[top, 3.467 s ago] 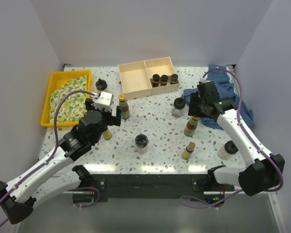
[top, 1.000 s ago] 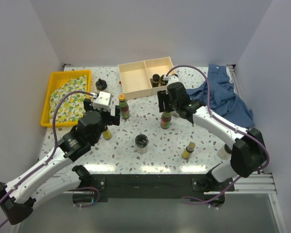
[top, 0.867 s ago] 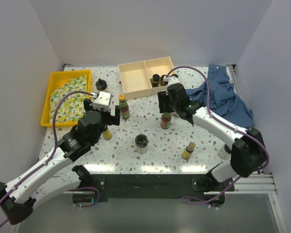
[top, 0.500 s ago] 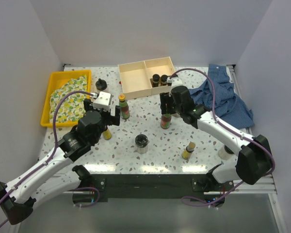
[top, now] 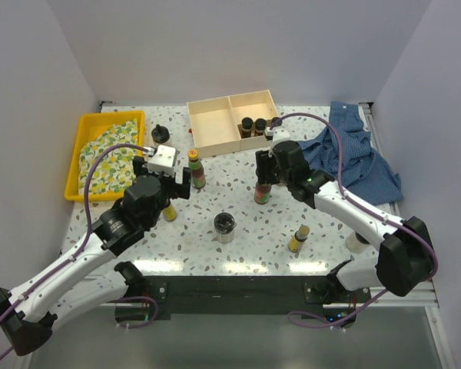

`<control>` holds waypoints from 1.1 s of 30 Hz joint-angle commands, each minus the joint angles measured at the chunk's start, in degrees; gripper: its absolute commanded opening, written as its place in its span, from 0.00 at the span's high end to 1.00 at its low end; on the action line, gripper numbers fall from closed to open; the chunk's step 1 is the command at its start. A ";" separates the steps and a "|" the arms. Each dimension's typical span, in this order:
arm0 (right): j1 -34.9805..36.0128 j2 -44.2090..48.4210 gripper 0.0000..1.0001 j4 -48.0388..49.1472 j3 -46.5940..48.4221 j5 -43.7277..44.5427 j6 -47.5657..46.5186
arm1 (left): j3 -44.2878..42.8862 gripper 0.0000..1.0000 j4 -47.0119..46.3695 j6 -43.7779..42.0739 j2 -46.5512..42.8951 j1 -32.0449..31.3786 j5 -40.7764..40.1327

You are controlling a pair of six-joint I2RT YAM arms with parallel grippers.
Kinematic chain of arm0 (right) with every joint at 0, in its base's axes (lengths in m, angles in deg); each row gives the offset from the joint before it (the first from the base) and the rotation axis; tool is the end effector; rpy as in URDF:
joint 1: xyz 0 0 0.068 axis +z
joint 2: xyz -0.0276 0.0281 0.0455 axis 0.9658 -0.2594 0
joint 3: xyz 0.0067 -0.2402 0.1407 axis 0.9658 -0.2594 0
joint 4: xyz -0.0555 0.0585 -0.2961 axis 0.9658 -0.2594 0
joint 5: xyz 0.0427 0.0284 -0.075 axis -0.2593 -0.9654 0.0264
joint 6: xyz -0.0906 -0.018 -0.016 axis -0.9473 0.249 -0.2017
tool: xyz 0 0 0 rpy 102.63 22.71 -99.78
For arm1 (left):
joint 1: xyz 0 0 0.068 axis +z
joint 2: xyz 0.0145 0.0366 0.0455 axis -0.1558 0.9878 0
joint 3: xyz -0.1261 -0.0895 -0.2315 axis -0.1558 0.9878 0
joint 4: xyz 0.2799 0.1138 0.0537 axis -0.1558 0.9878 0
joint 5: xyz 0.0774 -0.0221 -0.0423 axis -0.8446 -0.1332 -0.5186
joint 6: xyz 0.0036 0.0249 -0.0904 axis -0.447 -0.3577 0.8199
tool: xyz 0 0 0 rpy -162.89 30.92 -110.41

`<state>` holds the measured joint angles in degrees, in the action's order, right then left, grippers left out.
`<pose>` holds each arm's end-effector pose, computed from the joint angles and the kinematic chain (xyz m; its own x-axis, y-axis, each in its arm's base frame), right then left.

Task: Organize the condiment bottles
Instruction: Pick up the bottle from the center of the board.

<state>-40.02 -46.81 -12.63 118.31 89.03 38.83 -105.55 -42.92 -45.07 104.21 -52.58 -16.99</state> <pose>0.3298 0.2114 0.2389 -0.5346 -0.0821 -0.8411 -0.3146 0.9431 0.1079 0.2223 -0.1472 0.3289 -0.2005 0.0675 -0.9774 0.1684 0.9852 0.0335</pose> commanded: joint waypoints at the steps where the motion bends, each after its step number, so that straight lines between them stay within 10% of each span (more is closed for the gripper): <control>1: 0.22 0.37 0.46 4.50 -0.18 0.04 -0.09 | 0.04 0.00 -2.57 -1.06 0.42 -0.07 -0.36; 9: 0.22 1.51 1.00 3.37 2.45 1.19 -1.14 | 0.04 0.00 -2.57 -1.14 0.42 0.02 -0.63; 23: 0.31 -3.76 1.00 -8.14 20.99 1.80 -1.14 | 0.12 0.00 -2.48 -1.14 -0.19 0.02 -0.80; 33: -0.04 -18.16 1.00 -18.16 51.10 4.26 -7.29 | 0.12 0.00 -2.39 -0.97 -0.80 -0.07 -1.07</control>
<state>-39.98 -62.02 -31.34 155.73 90.56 35.24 -105.53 -42.92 -45.07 104.41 -52.58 -17.01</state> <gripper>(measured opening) 0.407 0.997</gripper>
